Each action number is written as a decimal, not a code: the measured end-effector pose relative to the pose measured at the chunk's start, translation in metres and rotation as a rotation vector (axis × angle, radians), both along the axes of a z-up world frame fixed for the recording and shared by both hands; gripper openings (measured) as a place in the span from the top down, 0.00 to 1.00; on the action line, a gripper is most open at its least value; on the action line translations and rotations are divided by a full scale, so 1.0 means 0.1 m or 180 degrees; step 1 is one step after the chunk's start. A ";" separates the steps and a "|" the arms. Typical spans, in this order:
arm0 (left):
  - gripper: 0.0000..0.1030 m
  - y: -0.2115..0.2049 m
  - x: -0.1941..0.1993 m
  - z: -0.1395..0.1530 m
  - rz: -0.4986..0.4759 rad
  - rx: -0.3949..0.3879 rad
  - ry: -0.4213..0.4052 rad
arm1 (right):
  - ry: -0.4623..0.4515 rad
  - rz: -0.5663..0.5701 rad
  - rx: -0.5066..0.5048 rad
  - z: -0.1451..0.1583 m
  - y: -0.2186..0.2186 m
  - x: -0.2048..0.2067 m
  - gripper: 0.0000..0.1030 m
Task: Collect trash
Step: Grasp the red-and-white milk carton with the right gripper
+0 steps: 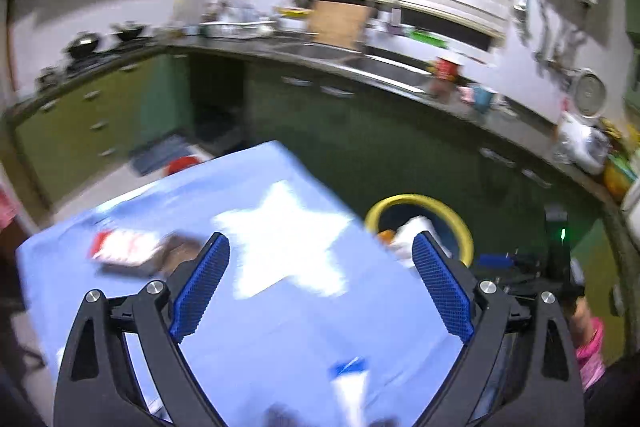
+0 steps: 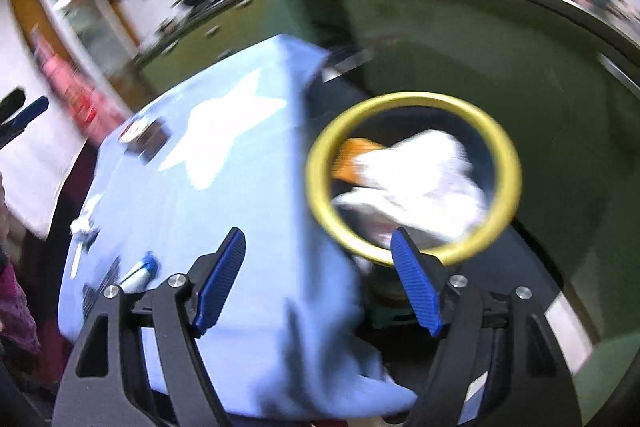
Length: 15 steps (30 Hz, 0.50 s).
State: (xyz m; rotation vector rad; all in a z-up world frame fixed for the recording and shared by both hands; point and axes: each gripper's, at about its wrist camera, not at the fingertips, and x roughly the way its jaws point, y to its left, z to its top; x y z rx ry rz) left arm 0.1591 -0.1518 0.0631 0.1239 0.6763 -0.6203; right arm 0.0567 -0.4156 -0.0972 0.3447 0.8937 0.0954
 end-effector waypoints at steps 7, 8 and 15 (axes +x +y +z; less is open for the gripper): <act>0.07 1.34 -0.31 -0.25 0.0696 -0.0237 0.0080 | -0.0021 0.1236 -0.0192 0.21 1.15 0.99 0.31; 0.07 1.52 -0.33 -0.32 0.0805 -0.0269 0.0127 | -0.0048 0.1425 -0.0232 0.26 1.37 1.16 0.31; 0.07 2.17 -0.30 -0.59 0.1144 -0.0414 0.0302 | -0.0330 0.2609 -0.0571 0.50 2.69 2.28 0.20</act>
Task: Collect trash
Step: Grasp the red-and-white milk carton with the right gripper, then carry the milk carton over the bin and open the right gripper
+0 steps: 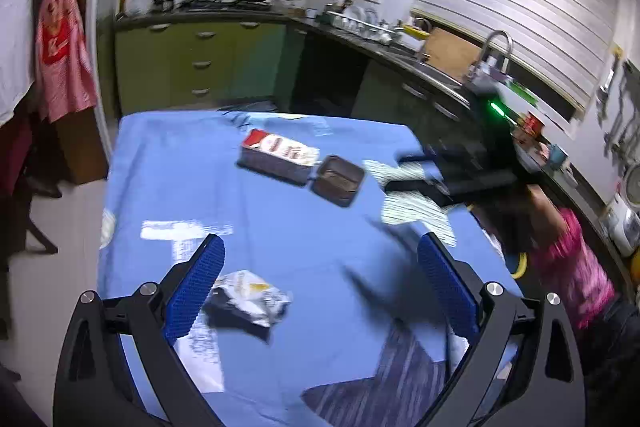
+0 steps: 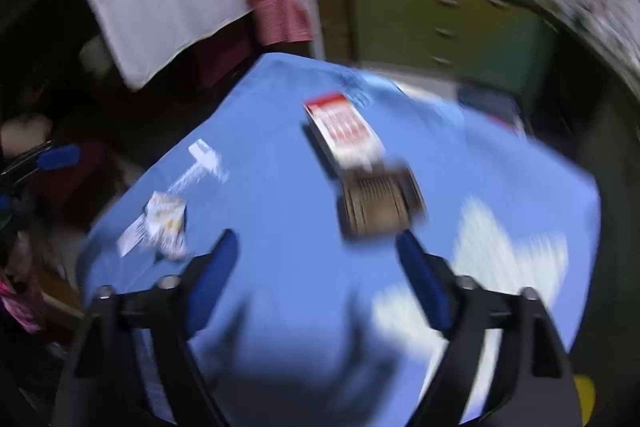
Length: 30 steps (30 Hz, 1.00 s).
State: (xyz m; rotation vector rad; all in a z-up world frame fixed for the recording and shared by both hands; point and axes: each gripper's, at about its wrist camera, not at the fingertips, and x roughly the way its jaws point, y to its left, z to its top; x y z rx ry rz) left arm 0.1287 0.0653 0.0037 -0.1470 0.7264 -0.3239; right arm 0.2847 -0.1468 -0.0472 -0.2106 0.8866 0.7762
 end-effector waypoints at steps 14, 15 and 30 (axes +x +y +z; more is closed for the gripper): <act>0.07 0.08 0.34 -0.24 -0.0051 0.0102 0.0127 | 0.0329 0.0449 -0.0812 -0.71 1.10 1.30 0.24; 0.07 0.07 0.36 -0.25 -0.0059 0.0095 0.0135 | 0.0343 0.0461 -0.0833 -0.74 1.11 1.31 0.27; 0.06 0.01 0.30 -0.29 -0.0082 0.0071 0.0212 | 0.0196 0.0305 -0.0511 -0.39 1.20 1.02 0.51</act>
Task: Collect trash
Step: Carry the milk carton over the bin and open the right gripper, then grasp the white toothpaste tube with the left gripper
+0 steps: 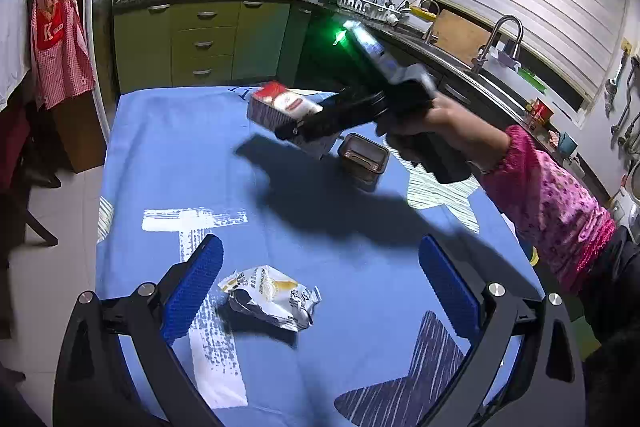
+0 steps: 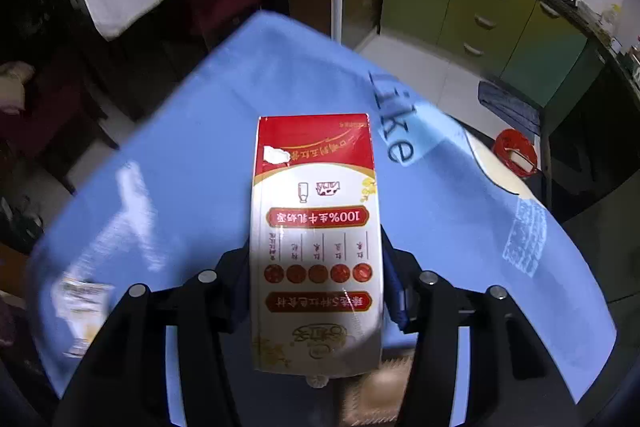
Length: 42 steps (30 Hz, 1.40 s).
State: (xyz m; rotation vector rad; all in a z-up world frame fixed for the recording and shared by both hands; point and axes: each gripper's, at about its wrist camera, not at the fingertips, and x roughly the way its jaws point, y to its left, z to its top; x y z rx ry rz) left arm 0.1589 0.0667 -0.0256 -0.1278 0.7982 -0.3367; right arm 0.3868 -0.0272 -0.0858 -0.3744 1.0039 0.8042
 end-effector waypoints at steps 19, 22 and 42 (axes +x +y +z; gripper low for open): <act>0.05 -0.59 -0.21 0.10 -0.0429 0.0071 -0.0090 | -0.0144 -0.2011 0.0175 0.52 -3.27 -1.80 0.50; 0.05 -0.74 -0.24 0.13 -0.0516 0.0112 -0.0102 | -0.0020 -0.2445 0.0040 0.23 -3.84 -1.91 0.50; 0.05 -1.35 -0.28 0.08 -0.0905 0.0413 0.0150 | 0.0106 -0.3364 0.0152 -0.30 -4.63 -2.33 0.32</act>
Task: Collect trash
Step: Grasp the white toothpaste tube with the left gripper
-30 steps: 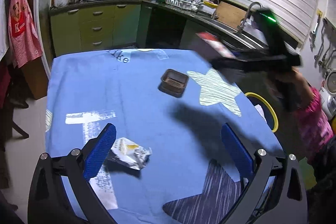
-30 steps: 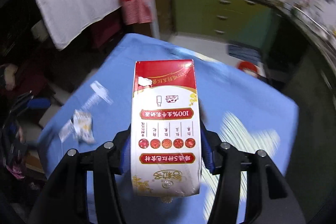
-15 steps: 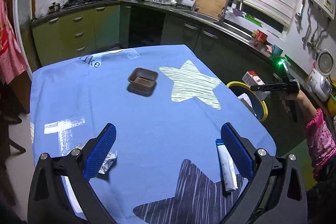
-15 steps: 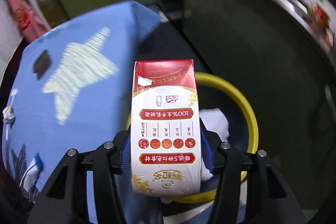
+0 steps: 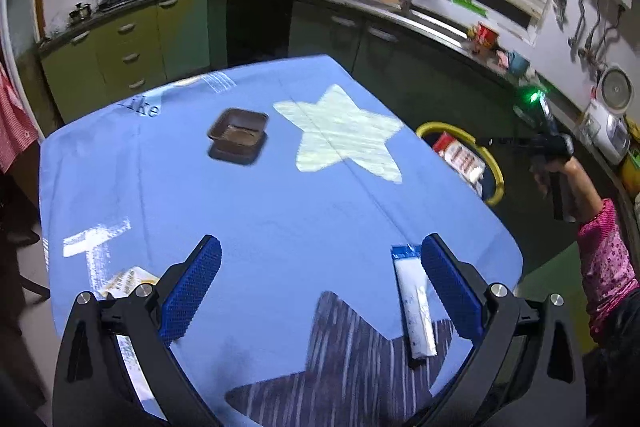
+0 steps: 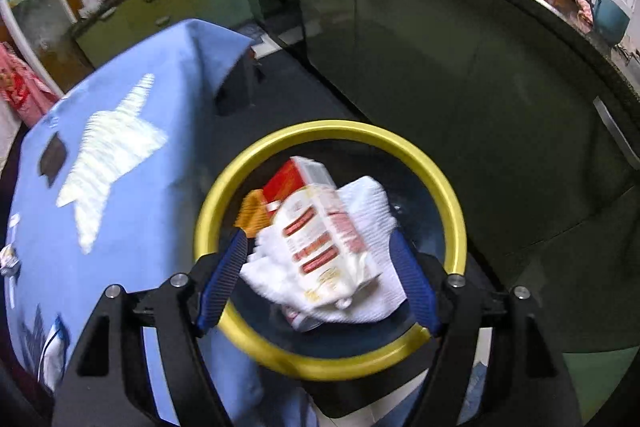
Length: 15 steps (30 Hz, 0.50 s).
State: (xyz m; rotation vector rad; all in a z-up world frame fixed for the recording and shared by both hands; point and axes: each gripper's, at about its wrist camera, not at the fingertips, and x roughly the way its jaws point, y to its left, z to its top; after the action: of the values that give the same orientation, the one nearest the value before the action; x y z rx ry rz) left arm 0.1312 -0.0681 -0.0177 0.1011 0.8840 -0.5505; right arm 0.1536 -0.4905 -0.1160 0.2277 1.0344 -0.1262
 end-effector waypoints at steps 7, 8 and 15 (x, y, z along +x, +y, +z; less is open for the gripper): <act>0.05 -0.52 -0.24 -0.29 -0.0319 0.0197 0.0329 | -0.0291 0.0081 -0.0054 0.22 0.29 -0.39 0.29; 0.05 -0.63 -0.28 -0.37 -0.0394 0.0253 0.0388 | -0.0326 0.0105 -0.0047 0.26 0.34 -0.47 0.28; 0.05 -1.04 -0.34 -0.73 -0.0644 0.0353 0.0673 | -0.0443 0.0242 0.0119 0.40 0.59 -0.98 0.27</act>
State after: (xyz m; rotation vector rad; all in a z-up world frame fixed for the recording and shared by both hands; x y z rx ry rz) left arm 0.0968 -0.1718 -0.0907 0.2385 1.1182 -0.7097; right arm 0.0555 -0.4311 -0.0764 0.2278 0.9060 -0.0219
